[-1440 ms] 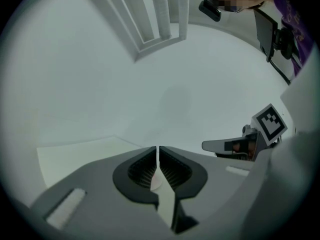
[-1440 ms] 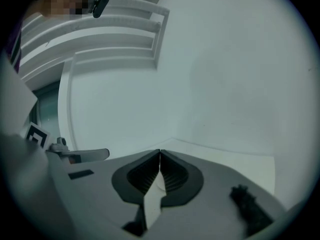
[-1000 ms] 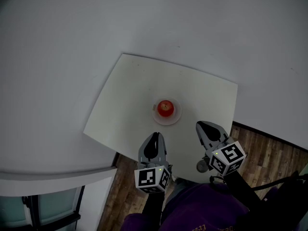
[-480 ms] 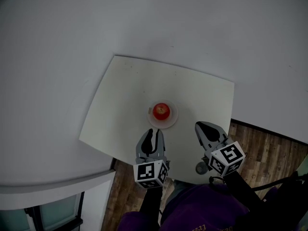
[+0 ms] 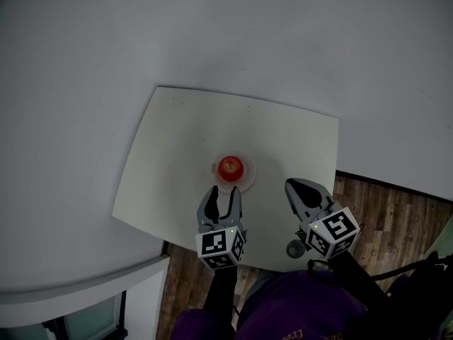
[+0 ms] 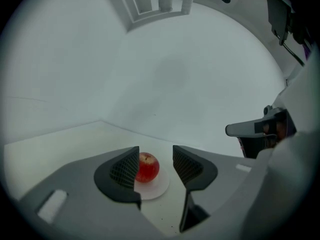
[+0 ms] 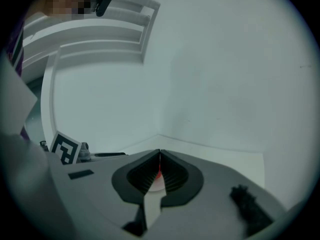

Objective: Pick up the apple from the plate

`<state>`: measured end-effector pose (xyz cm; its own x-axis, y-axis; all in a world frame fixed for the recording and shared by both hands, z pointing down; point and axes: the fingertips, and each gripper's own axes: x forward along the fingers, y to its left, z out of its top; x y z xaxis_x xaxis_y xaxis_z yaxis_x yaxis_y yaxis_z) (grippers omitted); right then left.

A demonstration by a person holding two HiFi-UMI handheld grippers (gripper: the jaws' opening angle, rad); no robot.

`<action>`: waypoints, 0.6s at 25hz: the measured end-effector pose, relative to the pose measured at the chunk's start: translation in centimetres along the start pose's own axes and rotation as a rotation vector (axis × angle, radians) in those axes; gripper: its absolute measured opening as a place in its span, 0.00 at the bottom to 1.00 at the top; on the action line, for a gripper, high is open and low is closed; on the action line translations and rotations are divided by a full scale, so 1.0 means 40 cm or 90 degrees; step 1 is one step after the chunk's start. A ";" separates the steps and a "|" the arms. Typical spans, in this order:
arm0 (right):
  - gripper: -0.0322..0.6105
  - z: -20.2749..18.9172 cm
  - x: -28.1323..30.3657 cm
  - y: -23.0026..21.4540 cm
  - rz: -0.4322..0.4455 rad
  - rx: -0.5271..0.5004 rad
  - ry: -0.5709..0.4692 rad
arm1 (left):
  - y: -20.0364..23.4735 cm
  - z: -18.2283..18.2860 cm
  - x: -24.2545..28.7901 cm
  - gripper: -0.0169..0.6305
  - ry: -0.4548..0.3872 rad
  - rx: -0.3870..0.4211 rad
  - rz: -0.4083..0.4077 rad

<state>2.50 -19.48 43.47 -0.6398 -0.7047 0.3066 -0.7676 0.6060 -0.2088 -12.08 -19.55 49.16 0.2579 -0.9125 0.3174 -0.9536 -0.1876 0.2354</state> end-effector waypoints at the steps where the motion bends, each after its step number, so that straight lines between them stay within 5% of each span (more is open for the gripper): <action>1: 0.07 -0.001 0.000 -0.002 -0.003 0.001 0.000 | 0.004 -0.009 0.007 0.34 0.006 0.004 0.001; 15: 0.07 -0.004 0.006 -0.042 -0.024 0.008 0.009 | 0.030 -0.054 0.105 0.52 0.062 0.050 0.018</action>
<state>3.62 -20.61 44.04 -0.6100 -0.7212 0.3282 -0.7915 0.5746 -0.2085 -11.81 -22.80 52.77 0.2404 -0.8790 0.4119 -0.9691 -0.1933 0.1532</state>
